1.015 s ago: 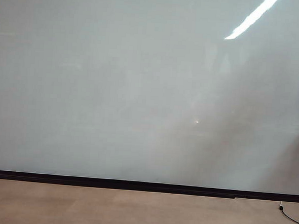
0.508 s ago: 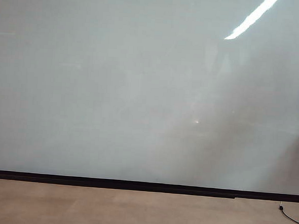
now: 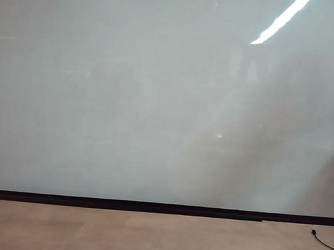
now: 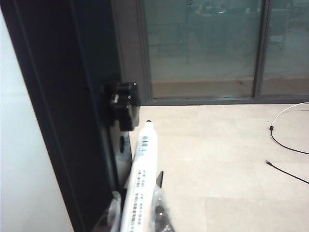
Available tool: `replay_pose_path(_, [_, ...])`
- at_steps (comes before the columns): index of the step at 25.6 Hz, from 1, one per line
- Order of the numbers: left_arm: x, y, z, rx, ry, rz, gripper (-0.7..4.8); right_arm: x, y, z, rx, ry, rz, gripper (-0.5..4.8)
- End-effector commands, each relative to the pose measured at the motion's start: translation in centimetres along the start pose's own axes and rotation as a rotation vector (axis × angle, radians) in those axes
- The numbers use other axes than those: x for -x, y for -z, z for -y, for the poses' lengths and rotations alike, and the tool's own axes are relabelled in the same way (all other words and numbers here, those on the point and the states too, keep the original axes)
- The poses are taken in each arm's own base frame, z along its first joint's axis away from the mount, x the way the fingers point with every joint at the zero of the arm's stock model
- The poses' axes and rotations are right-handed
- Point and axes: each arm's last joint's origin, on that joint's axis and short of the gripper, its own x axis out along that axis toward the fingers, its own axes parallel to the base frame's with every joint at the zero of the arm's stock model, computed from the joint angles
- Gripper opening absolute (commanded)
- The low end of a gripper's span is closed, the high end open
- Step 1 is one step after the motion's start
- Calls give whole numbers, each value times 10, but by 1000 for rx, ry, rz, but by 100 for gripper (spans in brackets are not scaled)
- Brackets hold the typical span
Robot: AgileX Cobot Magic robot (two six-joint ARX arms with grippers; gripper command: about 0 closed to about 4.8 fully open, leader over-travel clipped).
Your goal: Pick up the pen on the shelf to the right of the whiteboard and draw a cross mark.
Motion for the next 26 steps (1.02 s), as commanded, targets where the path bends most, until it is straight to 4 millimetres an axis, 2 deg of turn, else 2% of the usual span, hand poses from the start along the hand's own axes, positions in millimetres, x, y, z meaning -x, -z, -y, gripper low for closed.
replay_pose_path(1, [0,-2,0,-5,4,11,-5,1,-2,2,6,10,13,-6])
replay_pose_path(19, [0,-2,0,-4,4,11,-4,6,-10,16,28,103,43,-6])
replay_pose_path(23, [0,-2,0,-5,4,11,-5,9,-16,16,37,142,60,-6])
replay_pose_path(26, [0,-2,0,-5,4,11,-5,18,-28,11,42,240,92,-6])
